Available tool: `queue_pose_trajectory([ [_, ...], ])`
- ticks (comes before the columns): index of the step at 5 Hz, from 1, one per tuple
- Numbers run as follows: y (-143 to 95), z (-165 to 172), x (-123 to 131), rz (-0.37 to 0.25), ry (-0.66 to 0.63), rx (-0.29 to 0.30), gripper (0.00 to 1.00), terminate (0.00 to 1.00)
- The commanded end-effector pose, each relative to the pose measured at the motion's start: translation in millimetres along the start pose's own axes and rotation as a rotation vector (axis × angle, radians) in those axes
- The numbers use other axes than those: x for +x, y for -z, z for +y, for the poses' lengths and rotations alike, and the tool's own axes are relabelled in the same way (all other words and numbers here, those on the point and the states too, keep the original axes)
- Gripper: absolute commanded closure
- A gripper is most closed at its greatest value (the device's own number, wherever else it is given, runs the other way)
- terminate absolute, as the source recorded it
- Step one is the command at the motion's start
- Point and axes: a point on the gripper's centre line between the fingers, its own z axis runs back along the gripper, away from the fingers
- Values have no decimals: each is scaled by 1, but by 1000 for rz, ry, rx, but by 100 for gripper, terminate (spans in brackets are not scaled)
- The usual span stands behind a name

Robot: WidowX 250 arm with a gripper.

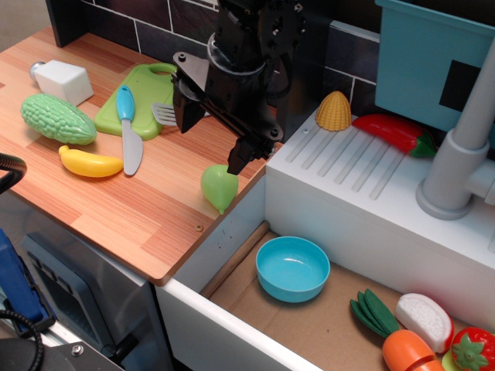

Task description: Put pear in bowl

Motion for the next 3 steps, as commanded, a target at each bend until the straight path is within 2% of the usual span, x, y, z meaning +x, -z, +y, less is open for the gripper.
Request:
queue_pose_trajectory([
  [1, 0, 0, 0, 0, 0, 0, 0, 0],
  [2, 15, 2, 0, 8, -30, 14, 0, 0],
  [3, 27, 5, 0, -6, -49, -6, 0, 0],
])
